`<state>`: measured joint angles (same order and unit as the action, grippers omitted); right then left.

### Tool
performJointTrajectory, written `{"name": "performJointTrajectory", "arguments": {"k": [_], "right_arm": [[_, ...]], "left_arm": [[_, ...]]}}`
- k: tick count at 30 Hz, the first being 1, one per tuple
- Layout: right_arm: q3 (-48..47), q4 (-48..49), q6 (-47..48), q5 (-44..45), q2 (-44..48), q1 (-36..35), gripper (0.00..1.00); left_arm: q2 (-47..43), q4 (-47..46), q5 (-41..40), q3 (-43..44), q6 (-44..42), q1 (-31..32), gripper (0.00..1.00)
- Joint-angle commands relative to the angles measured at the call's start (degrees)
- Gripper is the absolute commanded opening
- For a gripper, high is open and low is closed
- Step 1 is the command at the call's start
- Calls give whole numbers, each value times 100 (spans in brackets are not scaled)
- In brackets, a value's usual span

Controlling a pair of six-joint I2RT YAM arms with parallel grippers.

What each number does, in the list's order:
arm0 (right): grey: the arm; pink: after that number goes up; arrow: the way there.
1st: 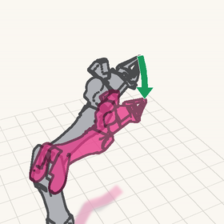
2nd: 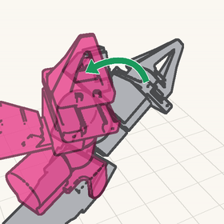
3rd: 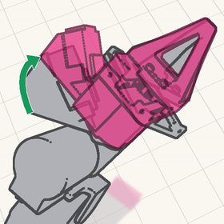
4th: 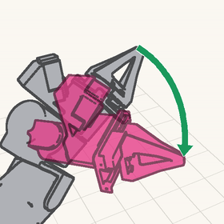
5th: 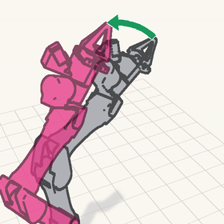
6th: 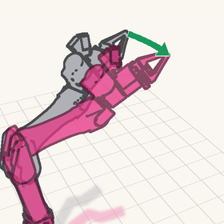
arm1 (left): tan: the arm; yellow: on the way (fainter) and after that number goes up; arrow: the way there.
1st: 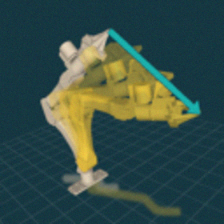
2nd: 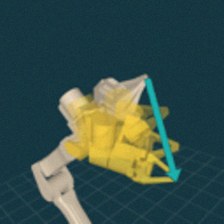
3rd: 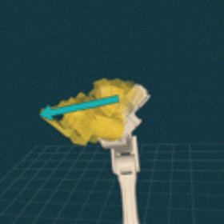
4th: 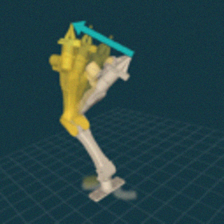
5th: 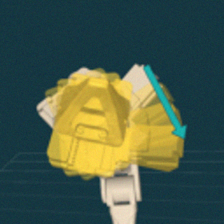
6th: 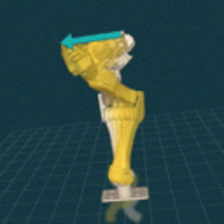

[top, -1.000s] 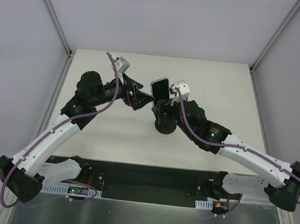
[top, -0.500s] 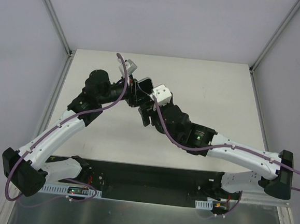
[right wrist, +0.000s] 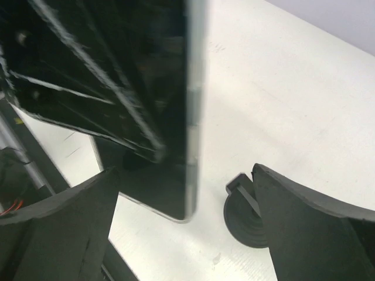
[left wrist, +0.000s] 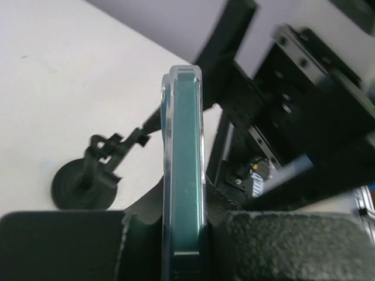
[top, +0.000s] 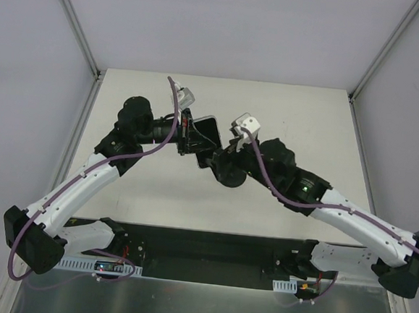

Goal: Place the phone on the phone stand

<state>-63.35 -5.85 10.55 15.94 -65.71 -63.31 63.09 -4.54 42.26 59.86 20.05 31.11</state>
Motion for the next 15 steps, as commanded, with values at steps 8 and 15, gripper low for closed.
{"name": "performJointTrajectory", "arguments": {"k": [8, 15], "right_arm": [[1017, 678, -1272, -4379, 1087, 1277, 77], [1220, 1525, -1643, -4460, 867, 1260, 51]], "left_arm": [[37, -2412, 2321, -97, 1018, 210, 0], [81, -2420, 2471, -106, 948, 386, 0]]}}
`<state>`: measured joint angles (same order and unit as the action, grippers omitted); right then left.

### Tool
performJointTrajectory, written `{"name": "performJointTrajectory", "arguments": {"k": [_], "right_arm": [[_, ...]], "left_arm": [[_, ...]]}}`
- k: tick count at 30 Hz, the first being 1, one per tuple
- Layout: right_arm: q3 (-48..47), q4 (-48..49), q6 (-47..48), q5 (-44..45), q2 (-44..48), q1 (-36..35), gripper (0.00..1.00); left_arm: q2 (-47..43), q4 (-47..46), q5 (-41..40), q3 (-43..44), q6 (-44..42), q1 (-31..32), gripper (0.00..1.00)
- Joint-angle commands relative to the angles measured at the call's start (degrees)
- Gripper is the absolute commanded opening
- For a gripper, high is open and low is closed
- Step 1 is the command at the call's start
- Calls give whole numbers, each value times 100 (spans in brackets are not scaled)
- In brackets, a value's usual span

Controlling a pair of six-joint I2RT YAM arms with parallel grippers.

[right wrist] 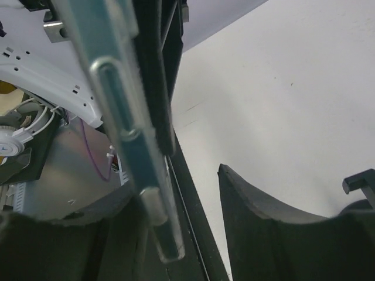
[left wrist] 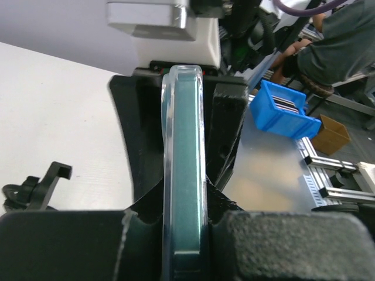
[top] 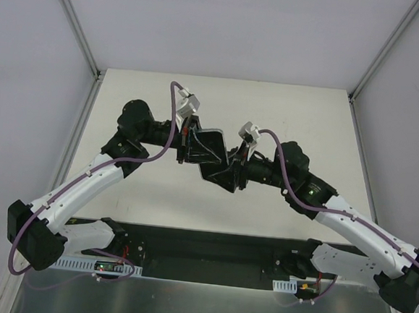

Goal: Place the phone on the phone stand

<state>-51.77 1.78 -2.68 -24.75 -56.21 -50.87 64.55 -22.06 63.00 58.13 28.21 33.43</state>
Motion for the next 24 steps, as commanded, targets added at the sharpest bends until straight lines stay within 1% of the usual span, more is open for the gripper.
{"name": "performJointTrajectory", "arguments": {"k": [1, 2, 5, 6, 8, 9, 10, 11, 12, 14, 16, 17, 18, 20, 23, 24], "right_arm": [[79, 823, -330, -390, -66, 16, 53], [97, 841, -321, -381, -14, 16, 54], [202, 894, -330, -302, 66, 16, 48], [220, 894, -313, -293, 83, 16, 39], [290, 912, -260, -267, 153, 25, 17], [307, 912, -233, -249, 189, 16, 1], [334, 903, -164, -241, 232, 25, 1], [369, 877, -111, -197, 320, 25, 1], [387, 807, -58, -179, 356, 33, 1], [457, 762, 30, -161, 452, 25, 1], [492, 727, 39, -179, 496, 25, 1], [510, 727, 31, -240, 488, 25, 1], [519, 727, 13, -275, 470, 33, 1], [519, 745, -31, -398, 383, 25, 1], [492, 920, -145, -556, 216, 25, 1], [457, 955, -171, -557, 180, 25, 1]], "left_arm": [[-22, -659, 406, 67, 141, 181, 0], [-4, -659, 423, 93, 150, 181, 0], [57, -641, 485, 128, 220, 208, 0], [57, -632, 476, 137, 246, 208, 0], [84, -589, 441, 164, 256, 208, 0], [92, -545, 397, 172, 229, 208, 4], [84, -458, 275, 190, 177, 208, 18], [66, -126, 187, 268, 89, 216, 46], [14, 8, 73, 304, -68, 208, 55], [-65, 176, -164, 322, -201, 199, 62], [-197, 176, -262, 278, -237, 182, 61], [-232, 150, -297, 278, -228, 181, 57], [-294, 80, -306, 252, -219, 181, 51], [-321, 45, -298, 217, -202, 173, 46], [-286, 9, -218, 251, -140, 173, 29], [-251, 9, -175, 260, -140, 181, 18]]}}
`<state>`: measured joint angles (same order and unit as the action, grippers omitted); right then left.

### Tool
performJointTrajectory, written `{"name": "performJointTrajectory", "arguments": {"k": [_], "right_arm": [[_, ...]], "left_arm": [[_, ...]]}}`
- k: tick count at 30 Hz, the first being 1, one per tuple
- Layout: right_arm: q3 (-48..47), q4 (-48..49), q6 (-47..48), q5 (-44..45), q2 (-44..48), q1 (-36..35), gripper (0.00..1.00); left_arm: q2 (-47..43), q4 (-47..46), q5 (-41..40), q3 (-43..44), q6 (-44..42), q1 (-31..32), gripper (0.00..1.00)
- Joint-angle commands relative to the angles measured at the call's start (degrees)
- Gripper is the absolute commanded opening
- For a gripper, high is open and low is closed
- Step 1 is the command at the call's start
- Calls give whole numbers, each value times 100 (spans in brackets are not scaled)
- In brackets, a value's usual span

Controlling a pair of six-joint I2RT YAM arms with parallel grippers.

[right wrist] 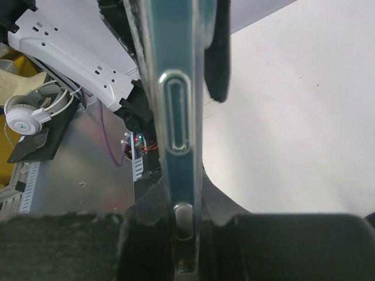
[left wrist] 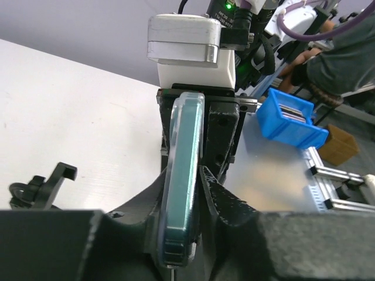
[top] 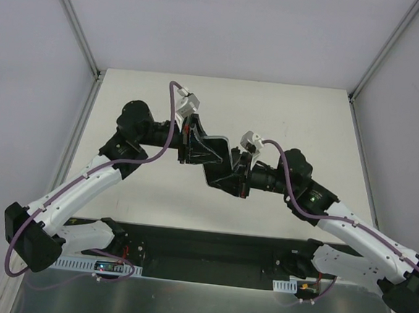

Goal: Place the phone on the phone stand

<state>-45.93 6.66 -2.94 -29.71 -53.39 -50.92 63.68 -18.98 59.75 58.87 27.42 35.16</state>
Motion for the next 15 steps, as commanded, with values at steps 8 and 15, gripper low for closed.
{"name": "performJointTrajectory", "arguments": {"k": [8, 15], "right_arm": [[-179, 468, -189, -289, -286, 20, 1], [-232, 224, -146, -97, -181, 20, 13]], "left_arm": [[-233, -246, 28, 177, -114, 0, 41], [-277, -107, -32, 177, -324, 0, 0]]}}
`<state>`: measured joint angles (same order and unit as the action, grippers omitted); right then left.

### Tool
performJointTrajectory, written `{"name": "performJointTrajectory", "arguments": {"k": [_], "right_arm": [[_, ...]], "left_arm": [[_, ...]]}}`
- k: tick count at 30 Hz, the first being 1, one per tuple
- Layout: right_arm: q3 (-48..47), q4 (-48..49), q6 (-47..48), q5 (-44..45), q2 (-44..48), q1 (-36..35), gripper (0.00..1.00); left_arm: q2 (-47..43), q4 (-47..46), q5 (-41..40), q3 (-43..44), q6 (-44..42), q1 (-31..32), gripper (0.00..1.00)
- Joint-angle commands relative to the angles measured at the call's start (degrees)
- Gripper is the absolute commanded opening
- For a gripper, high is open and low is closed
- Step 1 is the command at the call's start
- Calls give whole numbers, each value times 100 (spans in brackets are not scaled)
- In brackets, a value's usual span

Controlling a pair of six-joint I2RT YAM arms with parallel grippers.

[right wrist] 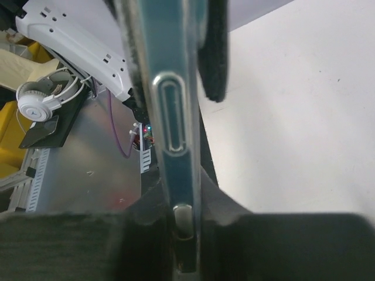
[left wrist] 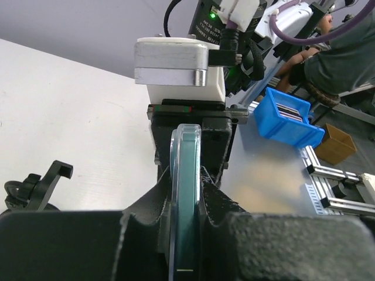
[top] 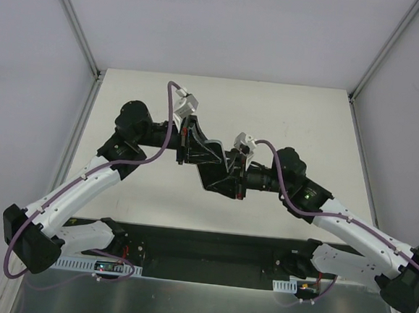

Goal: Place the phone on the phone stand

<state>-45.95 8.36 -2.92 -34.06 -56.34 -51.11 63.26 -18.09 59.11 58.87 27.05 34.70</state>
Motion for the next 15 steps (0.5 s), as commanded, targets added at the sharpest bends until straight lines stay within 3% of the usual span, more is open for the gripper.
{"name": "performJointTrajectory", "arguments": {"k": [1, 2, 4, 5, 6, 7, 9, 13, 15], "right_arm": [[-291, -131, -104, 504, 140, 40, 30], [-370, -403, -43, 1193, 140, 49, 66], [-782, -1605, -25, 2162, 71, 40, 88], [-931, -2027, -59, 3098, 9, 49, 96], [-1324, -2919, -225, 3664, -70, 49, 96], [-1502, -3337, -314, 4444, -271, 49, 96], [-1897, -4296, -804, 5091, -439, 57, 96], [-2277, -5177, -1527, 6059, -826, 49, 99], [-2356, -5336, -1650, 6148, -957, 58, 89]], "left_arm": [[-279, -56, -118, 195, -401, 46, 0], [-332, 224, -606, 221, -785, 46, 0], [-560, 910, -1503, 248, -1147, 55, 0], [-683, 1043, -2004, 204, -1306, 46, 0], [-893, 1122, -2992, 143, -1516, 46, 0], [-1008, 1219, -3333, 20, -1623, 46, 0], [-1254, 1246, -3922, -51, -1808, 46, 0], [-1378, 1237, -4057, -104, -1817, 46, 0], [-1317, 1246, -4039, -95, -1808, 55, 0]]}}
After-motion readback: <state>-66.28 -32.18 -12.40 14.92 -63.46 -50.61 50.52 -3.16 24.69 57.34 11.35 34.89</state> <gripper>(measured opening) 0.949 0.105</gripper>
